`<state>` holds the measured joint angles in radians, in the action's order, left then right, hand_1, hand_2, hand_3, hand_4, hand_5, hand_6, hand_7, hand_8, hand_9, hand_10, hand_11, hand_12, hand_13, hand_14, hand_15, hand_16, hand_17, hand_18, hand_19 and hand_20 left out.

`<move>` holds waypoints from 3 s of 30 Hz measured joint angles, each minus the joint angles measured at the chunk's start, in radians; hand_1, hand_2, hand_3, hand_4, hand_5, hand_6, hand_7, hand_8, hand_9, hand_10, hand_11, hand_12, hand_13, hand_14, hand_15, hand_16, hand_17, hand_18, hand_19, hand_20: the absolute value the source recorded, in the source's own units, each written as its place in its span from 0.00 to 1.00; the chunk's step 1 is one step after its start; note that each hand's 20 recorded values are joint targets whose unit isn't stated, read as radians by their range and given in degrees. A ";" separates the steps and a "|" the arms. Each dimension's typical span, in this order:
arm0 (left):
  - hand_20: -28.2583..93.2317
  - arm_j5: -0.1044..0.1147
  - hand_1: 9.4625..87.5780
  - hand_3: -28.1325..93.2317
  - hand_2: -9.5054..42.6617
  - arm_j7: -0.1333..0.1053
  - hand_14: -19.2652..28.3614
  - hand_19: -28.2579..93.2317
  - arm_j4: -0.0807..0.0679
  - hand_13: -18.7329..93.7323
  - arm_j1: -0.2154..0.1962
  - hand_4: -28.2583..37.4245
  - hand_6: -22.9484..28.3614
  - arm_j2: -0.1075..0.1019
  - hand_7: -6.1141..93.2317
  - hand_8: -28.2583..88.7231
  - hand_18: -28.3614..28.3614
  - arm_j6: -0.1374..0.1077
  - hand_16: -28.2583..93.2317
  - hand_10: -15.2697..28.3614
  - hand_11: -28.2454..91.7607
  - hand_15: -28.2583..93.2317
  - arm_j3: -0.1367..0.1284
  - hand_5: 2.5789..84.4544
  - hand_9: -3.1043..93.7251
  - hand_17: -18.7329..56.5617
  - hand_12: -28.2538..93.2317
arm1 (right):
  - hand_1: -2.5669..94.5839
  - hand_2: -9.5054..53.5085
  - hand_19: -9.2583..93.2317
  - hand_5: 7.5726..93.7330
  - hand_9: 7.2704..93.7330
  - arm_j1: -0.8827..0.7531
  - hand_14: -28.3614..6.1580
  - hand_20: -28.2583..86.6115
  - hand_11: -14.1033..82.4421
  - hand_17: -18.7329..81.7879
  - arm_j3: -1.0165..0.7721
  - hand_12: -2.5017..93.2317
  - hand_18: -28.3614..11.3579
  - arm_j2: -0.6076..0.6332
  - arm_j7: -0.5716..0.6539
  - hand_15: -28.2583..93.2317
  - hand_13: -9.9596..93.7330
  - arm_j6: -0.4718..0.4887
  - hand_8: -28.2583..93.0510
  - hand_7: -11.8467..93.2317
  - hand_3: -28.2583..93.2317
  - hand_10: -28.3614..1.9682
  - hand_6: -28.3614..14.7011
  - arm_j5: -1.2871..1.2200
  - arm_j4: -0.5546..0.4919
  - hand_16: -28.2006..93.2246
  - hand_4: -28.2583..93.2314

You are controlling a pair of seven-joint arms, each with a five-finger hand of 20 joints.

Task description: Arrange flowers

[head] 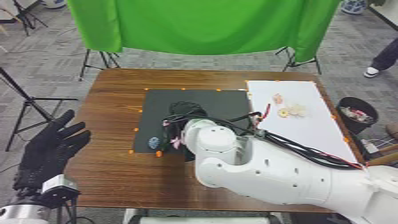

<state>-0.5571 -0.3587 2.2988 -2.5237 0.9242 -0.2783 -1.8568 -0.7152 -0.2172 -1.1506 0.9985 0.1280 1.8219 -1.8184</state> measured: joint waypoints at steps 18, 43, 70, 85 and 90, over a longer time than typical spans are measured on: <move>0.23 0.029 0.27 0.76 0.31 -0.075 0.99 0.69 0.011 0.36 -0.045 0.14 0.64 -0.015 0.15 0.18 1.00 -0.021 0.13 0.82 0.46 0.71 0.018 0.42 0.37 0.16 0.33 | 0.41 0.10 1.00 0.57 0.62 0.009 0.51 0.49 0.32 0.68 -0.044 0.18 0.27 0.054 -0.050 0.84 0.77 -0.020 0.15 0.24 0.86 0.28 0.57 -0.064 -0.031 0.34 0.06; 0.23 0.091 0.27 0.76 0.31 -0.157 0.99 0.69 0.011 0.36 -0.057 0.14 0.64 -0.132 0.15 0.18 1.00 -0.072 0.13 0.82 0.46 0.71 0.084 0.42 0.37 0.16 0.33 | 0.40 0.10 1.00 0.48 0.56 0.102 0.51 0.48 0.30 0.65 -0.158 0.18 0.30 0.508 -0.090 0.85 0.75 -0.064 0.15 0.25 0.88 0.30 0.57 -0.285 0.061 0.32 0.05; 0.23 0.111 0.26 0.76 0.31 -0.170 0.99 0.69 0.008 0.36 -0.039 0.14 0.64 -0.161 0.15 0.18 1.00 -0.073 0.13 0.82 0.47 0.71 0.094 0.41 0.37 0.16 0.33 | 0.40 0.12 1.00 0.55 0.62 0.038 0.54 0.52 0.32 0.67 -0.169 0.18 0.28 0.534 -0.029 0.85 0.77 -0.067 0.14 0.27 0.88 0.35 0.60 -0.338 0.176 0.32 0.04; 0.23 0.085 0.27 0.76 0.31 -0.137 0.99 0.69 0.005 0.36 -0.019 0.14 0.64 -0.119 0.15 0.18 1.00 -0.068 0.13 0.82 0.46 0.71 0.089 0.41 0.37 0.16 0.33 | 0.48 0.08 1.00 0.63 0.72 0.017 0.61 0.52 0.34 0.69 -0.147 0.18 0.29 0.513 -0.024 0.83 0.81 -0.068 0.18 0.30 0.86 0.47 0.66 -0.321 0.195 0.33 0.02; 0.23 0.081 0.26 0.76 0.31 -0.129 0.99 0.69 0.004 0.36 -0.017 0.14 0.64 -0.109 0.15 0.18 1.00 -0.065 0.13 0.82 0.46 0.71 0.089 0.42 0.37 0.16 0.33 | 0.60 0.04 1.00 0.77 0.90 0.045 0.71 0.54 0.26 0.72 -0.084 0.30 0.31 0.508 -0.024 0.80 0.88 -0.094 0.24 0.35 0.81 0.65 0.69 -0.266 0.194 0.35 0.00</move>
<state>-0.4764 -0.4882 2.3029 -2.5411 0.8151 -0.3433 -1.7677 -0.6701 -0.3007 -0.6423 0.9743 0.0343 1.5559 -1.6248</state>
